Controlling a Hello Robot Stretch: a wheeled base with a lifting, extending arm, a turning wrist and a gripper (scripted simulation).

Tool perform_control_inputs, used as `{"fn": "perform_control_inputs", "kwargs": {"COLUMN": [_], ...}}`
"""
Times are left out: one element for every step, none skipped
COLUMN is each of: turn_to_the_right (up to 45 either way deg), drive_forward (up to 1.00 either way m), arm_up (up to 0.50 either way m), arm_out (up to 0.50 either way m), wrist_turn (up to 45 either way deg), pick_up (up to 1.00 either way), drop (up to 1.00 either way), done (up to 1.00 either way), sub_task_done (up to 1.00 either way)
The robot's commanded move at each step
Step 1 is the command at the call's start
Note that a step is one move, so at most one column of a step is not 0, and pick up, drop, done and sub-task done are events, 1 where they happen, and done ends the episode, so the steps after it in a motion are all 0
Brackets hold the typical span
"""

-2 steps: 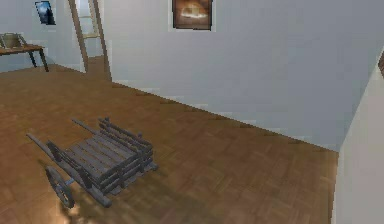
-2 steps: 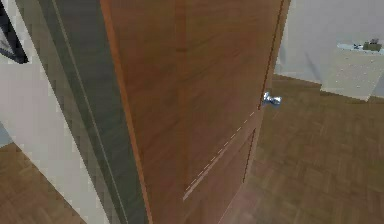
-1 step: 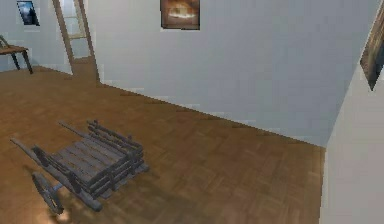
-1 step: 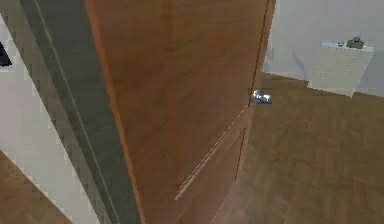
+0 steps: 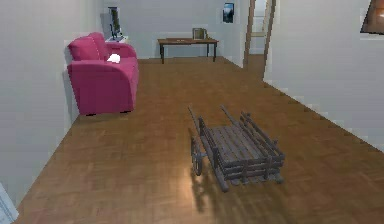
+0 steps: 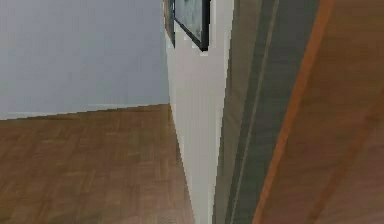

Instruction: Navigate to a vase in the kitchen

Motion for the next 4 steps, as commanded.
{"fn": "perform_control_inputs", "kwargs": {"turn_to_the_right": [-15.0, 0.0, 45.0, 42.0], "drive_forward": [0.00, 0.20, 0.00, 0.00], "arm_up": [0.00, 0.00, 0.00, 0.00], "arm_out": [0.00, 0.00, 0.00, 0.00], "wrist_turn": [0.0, 0.0, 0.0, 0.0], "pick_up": [0.00, 0.00, 0.00, 0.00], "drop": [0.00, 0.00, 0.00, 0.00], "done": [0.00, 0.00, 0.00, 0.00], "sub_task_done": [0.00, 0.00, 0.00, 0.00]}}
